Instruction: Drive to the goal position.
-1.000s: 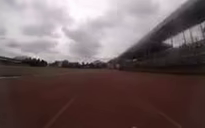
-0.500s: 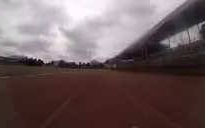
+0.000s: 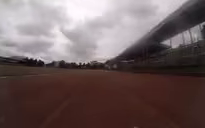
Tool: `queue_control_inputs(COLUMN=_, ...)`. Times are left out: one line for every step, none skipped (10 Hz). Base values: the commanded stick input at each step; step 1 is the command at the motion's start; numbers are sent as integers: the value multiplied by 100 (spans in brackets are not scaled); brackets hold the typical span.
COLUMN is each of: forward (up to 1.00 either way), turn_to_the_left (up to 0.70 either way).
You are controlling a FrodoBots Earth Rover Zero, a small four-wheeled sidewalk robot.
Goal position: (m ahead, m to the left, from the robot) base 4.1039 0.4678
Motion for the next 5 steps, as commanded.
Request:
queue_control_inputs(forward=67, turn_to_the_left=0)
queue_control_inputs(forward=67, turn_to_the_left=0)
queue_control_inputs(forward=67, turn_to_the_left=0)
queue_control_inputs(forward=67, turn_to_the_left=0)
queue_control_inputs(forward=67, turn_to_the_left=0)
